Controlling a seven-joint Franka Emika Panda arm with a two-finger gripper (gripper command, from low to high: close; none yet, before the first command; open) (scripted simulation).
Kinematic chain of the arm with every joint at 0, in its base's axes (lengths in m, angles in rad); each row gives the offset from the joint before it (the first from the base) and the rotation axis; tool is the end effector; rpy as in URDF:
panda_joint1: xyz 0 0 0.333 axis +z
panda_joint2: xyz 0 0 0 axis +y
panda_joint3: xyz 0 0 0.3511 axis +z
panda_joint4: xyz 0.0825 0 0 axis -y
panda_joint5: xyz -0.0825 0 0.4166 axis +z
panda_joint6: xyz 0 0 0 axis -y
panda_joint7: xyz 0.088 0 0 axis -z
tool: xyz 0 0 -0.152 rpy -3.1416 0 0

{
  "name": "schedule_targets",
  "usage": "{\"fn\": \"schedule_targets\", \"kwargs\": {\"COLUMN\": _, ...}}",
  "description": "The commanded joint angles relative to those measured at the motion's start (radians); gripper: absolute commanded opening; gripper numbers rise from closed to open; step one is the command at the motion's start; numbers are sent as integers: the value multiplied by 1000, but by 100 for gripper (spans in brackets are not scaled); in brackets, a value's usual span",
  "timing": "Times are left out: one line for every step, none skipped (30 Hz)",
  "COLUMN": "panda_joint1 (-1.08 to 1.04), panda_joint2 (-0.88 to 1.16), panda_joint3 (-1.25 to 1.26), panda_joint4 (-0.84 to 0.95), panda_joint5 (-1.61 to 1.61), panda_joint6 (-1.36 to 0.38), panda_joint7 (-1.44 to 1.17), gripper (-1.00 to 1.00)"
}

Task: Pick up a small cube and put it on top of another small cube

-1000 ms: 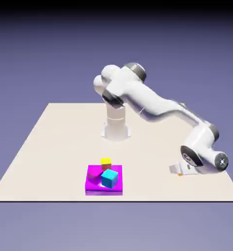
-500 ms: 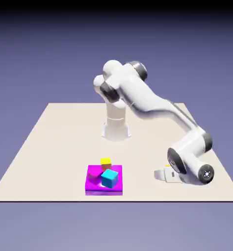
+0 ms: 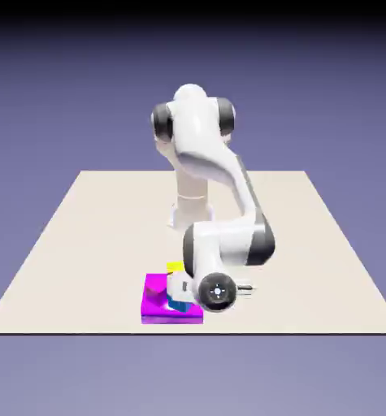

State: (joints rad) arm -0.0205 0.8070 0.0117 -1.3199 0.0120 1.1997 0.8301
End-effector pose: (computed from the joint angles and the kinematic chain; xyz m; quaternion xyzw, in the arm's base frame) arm 0.6392 -0.0048 0.2049 0.8168 -0.3645 -0.4142 0.1688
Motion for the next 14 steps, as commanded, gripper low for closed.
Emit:
{"fn": "schedule_targets", "kwargs": {"panda_joint1": 2, "panda_joint2": -12, "panda_joint3": -36, "panda_joint4": 10, "panda_joint5": 14, "panda_joint6": -11, "panda_joint7": -25, "gripper": -100}}
{"fn": "schedule_targets", "kwargs": {"panda_joint1": 5, "panda_joint2": -23, "panda_joint3": -72, "panda_joint4": 20, "panda_joint5": 30, "panda_joint6": -22, "panda_joint7": -50, "gripper": -100}}
{"fn": "schedule_targets", "kwargs": {"panda_joint1": 5, "panda_joint2": -26, "panda_joint3": -82, "panda_joint4": 23, "panda_joint5": 34, "panda_joint6": -25, "panda_joint7": -57, "gripper": -100}}
{"fn": "schedule_targets", "kwargs": {"panda_joint1": 5, "panda_joint2": -26, "panda_joint3": -82, "panda_joint4": 23, "panda_joint5": 34, "panda_joint6": -25, "panda_joint7": -57, "gripper": -100}}
{"fn": "schedule_targets", "kwargs": {"panda_joint1": 7, "panda_joint2": -35, "panda_joint3": -82, "panda_joint4": -14, "panda_joint5": 34, "panda_joint6": 2, "panda_joint7": -57, "gripper": -100}}
{"fn": "schedule_targets", "kwargs": {"panda_joint1": 8, "panda_joint2": -44, "panda_joint3": -82, "panda_joint4": -50, "panda_joint5": 34, "panda_joint6": 29, "panda_joint7": -57, "gripper": -100}}
{"fn": "schedule_targets", "kwargs": {"panda_joint1": 9, "panda_joint2": -53, "panda_joint3": -82, "panda_joint4": -86, "panda_joint5": 34, "panda_joint6": 57, "panda_joint7": -58, "gripper": -100}}
{"fn": "schedule_targets", "kwargs": {"panda_joint1": 10, "panda_joint2": -63, "panda_joint3": -82, "panda_joint4": -122, "panda_joint5": 34, "panda_joint6": 84, "panda_joint7": -58, "gripper": -100}}
{"fn": "schedule_targets", "kwargs": {"panda_joint1": 11, "panda_joint2": -72, "panda_joint3": -82, "panda_joint4": -159, "panda_joint5": 33, "panda_joint6": 111, "panda_joint7": -59, "gripper": -100}}
{"fn": "schedule_targets", "kwargs": {"panda_joint1": 13, "panda_joint2": -81, "panda_joint3": -82, "panda_joint4": -195, "panda_joint5": 33, "panda_joint6": 138, "panda_joint7": -59, "gripper": -100}}
{"fn": "schedule_targets", "kwargs": {"panda_joint1": 14, "panda_joint2": -89, "panda_joint3": -82, "panda_joint4": -230, "panda_joint5": 33, "panda_joint6": 164, "panda_joint7": -59, "gripper": -100}}
{"fn": "schedule_targets", "kwargs": {"panda_joint1": 14, "panda_joint2": -90, "panda_joint3": -82, "panda_joint4": -230, "panda_joint5": 33, "panda_joint6": 164, "panda_joint7": -59, "gripper": 100}}
{"fn": "schedule_targets", "kwargs": {"panda_joint1": 14, "panda_joint2": -90, "panda_joint3": -82, "panda_joint4": -230, "panda_joint5": 33, "panda_joint6": 164, "panda_joint7": -59, "gripper": 100}}
{"fn": "schedule_targets", "kwargs": {"panda_joint1": 13, "panda_joint2": -80, "panda_joint3": -82, "panda_joint4": -193, "panda_joint5": 33, "panda_joint6": 137, "panda_joint7": -59, "gripper": 100}}
